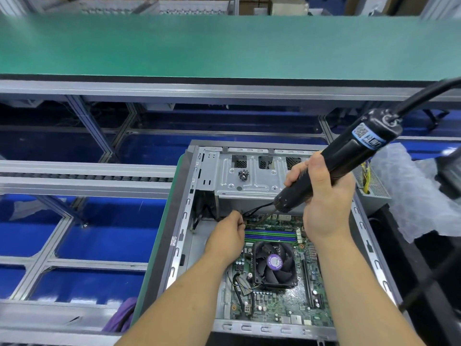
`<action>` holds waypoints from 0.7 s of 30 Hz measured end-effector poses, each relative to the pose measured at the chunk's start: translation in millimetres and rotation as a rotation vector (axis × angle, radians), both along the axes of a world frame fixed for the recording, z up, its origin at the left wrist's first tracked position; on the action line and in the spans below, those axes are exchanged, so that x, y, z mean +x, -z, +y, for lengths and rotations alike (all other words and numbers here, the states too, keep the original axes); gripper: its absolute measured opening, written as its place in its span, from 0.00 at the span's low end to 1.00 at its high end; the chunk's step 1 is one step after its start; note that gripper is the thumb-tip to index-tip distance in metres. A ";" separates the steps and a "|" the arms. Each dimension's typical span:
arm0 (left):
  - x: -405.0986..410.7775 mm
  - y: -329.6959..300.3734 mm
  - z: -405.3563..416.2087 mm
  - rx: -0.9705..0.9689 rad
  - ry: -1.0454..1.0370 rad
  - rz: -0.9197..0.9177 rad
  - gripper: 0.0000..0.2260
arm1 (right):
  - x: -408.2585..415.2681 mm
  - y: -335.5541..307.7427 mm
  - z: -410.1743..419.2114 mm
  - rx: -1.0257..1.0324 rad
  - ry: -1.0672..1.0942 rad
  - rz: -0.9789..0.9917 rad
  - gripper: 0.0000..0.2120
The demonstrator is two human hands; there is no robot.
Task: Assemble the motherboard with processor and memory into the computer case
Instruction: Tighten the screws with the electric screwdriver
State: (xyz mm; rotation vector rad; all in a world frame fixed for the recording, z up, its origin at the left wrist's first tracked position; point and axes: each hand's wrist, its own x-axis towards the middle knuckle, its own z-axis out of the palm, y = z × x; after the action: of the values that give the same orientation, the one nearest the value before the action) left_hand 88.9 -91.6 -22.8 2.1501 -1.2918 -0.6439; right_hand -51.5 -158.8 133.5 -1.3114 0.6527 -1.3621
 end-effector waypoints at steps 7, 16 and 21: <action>-0.9 1.2 0.3 0.051 0.033 0.002 0.04 | -5.0 0.2 -1.0 0.006 0.021 0.001 0.19; 3.4 -3.7 -1.1 0.128 0.104 -0.092 0.04 | -5.9 1.6 -0.4 0.003 0.037 0.011 0.14; 2.4 -6.6 0.3 0.176 0.108 -0.111 0.05 | -4.9 1.9 -0.9 0.033 0.041 -0.007 0.13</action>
State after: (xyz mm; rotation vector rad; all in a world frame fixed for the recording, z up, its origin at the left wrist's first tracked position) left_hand 91.3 -91.3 -16.2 2.2971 -1.4672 -0.7146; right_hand -56.4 -159.7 131.6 -1.2728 0.6980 -1.3835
